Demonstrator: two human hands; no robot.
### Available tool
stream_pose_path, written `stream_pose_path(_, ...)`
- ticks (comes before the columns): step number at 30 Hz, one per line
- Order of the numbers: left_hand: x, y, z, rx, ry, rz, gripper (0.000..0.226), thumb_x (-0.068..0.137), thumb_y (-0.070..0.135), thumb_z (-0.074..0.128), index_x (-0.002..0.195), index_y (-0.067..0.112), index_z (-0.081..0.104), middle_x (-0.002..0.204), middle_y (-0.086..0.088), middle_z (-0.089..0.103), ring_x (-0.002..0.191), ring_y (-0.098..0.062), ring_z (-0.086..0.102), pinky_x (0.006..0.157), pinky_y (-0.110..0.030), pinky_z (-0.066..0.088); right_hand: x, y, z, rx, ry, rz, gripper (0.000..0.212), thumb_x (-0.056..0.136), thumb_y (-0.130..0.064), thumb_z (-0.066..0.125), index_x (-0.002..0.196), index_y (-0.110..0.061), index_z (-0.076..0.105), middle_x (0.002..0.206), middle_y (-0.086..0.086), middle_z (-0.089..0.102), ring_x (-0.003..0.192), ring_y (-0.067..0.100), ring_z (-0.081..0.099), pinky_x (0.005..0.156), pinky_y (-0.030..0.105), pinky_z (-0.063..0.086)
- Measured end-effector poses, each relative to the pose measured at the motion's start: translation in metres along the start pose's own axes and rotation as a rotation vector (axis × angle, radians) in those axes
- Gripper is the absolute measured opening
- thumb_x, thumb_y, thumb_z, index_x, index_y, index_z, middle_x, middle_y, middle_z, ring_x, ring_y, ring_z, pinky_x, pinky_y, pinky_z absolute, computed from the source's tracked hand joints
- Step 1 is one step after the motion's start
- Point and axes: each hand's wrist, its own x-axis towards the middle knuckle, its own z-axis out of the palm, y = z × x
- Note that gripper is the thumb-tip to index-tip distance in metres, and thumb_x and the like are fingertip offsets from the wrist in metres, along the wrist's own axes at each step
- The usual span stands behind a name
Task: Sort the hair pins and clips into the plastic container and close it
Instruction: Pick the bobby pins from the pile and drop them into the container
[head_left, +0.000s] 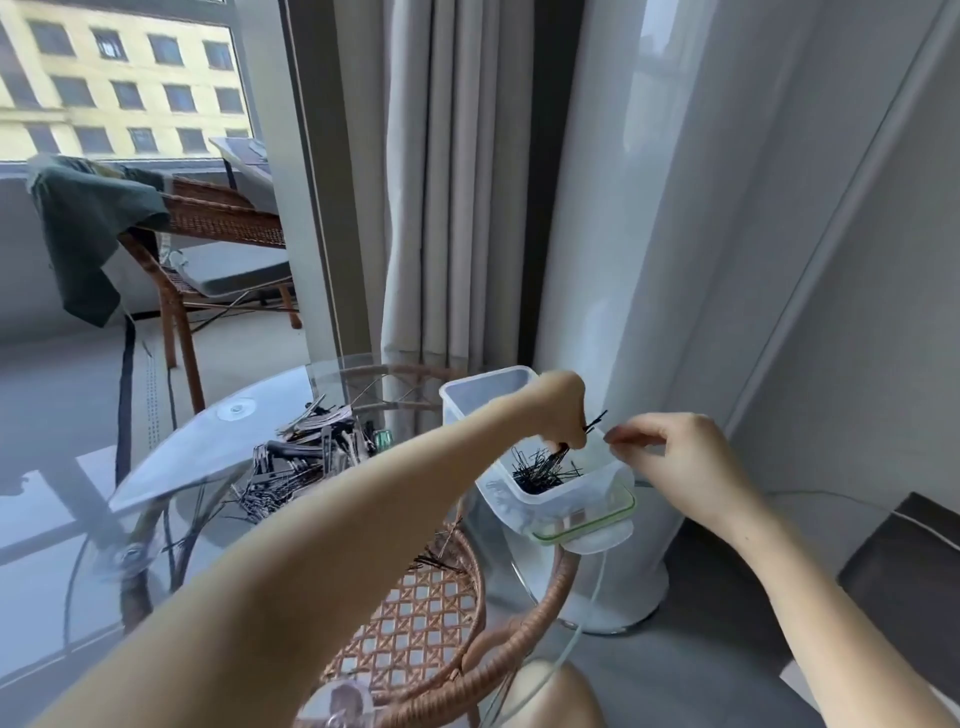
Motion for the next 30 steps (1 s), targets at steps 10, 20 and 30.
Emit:
stream_pose_path(10, -0.004, -0.011, 0.011, -0.22, -0.258, -0.082, 0.03, 0.091, 0.014, 0.046, 0.113, -0.003, 0.058, 0.092, -0.014, 0.056, 0.084, -0.028, 0.067, 0.085, -0.04, 0.055, -0.004, -0.011, 0.007, -0.041, -0.059, 0.0, 0.011, 0.084, -0.021, 0.064, 0.089, -0.024, 0.074, 0.089, -0.008, 0.075, 0.086, 0.012, 0.068, 0.084, 0.033, 0.053)
stream_pose_path(20, -0.135, -0.114, -0.016, -0.114, 0.146, -0.145, 0.025, 0.089, 0.021, 0.054, 0.11, 0.013, 0.065, 0.106, -0.005, 0.069, 0.082, -0.018, 0.063, 0.076, -0.026, 0.053, -0.045, -0.074, 0.063, -0.073, -0.403, -0.12, 0.035, 0.079, -0.037, 0.069, 0.109, -0.02, 0.065, 0.098, -0.01, 0.064, 0.084, 0.002, 0.059, 0.077, 0.015, 0.047)
stream_pose_path(30, -0.243, -0.183, 0.077, 0.066, -0.004, -0.581, 0.093, 0.061, 0.066, 0.066, 0.131, 0.011, 0.036, 0.117, -0.007, 0.043, 0.102, -0.017, 0.04, 0.092, -0.027, 0.041, -0.026, -0.094, 0.16, -0.476, -0.55, 0.06, 0.079, 0.059, -0.072, 0.066, 0.102, -0.008, 0.052, 0.121, 0.014, 0.048, 0.108, 0.029, 0.052, 0.09, 0.037, 0.044)
